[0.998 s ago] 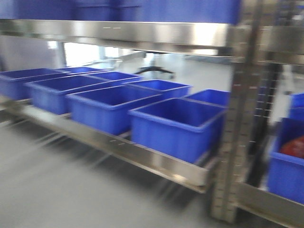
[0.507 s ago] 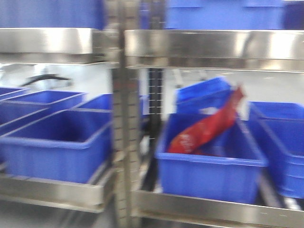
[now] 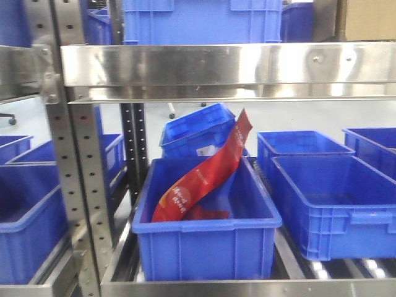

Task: Grab PVC pipe and place in blue bin
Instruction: 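Turn the base to face the steel shelf of blue bins, then stop the base in front of the blue bins holding both clamps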

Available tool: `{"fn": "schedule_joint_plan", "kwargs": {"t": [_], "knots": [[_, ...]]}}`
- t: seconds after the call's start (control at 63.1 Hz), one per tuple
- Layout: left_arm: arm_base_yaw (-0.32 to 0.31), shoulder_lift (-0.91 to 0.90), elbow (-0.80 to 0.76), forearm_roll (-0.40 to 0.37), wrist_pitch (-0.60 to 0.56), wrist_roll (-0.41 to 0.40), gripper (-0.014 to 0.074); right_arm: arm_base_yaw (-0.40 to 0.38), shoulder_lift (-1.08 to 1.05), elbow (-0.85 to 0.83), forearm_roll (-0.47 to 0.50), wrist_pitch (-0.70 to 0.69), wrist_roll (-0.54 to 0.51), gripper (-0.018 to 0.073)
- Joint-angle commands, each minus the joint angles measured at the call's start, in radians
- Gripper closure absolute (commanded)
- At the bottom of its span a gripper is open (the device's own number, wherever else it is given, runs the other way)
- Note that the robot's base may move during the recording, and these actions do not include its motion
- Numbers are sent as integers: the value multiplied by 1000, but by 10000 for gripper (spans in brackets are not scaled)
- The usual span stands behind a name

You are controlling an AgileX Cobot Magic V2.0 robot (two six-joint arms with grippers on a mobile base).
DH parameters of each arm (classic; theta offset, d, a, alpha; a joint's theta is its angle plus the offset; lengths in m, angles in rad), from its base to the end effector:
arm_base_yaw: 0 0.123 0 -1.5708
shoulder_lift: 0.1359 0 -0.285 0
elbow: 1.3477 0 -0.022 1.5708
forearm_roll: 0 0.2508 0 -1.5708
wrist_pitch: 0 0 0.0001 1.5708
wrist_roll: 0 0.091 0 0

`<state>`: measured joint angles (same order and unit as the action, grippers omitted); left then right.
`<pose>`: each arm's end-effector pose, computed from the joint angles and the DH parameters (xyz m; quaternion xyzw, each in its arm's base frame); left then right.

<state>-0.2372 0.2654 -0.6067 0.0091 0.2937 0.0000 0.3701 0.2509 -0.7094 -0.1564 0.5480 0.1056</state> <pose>0.0456 -0.0108 0.3707 0.0797 0.6530 -0.0850 0.7483 0.0304 0.0038 0.3797 -0.1114 0.6972 0.0921 0.7022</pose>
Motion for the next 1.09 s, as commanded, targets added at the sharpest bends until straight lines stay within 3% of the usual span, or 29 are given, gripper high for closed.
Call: {"fn": "schedule_joint_plan", "kwargs": {"t": [0.0, 1.077], "knots": [[-5, -4, -2, 0, -28, 0, 708, 2, -4, 1, -4, -18, 0, 713], [-5, -4, -2, 0, -28, 0, 708, 2, -4, 1, -4, -18, 0, 713]]}}
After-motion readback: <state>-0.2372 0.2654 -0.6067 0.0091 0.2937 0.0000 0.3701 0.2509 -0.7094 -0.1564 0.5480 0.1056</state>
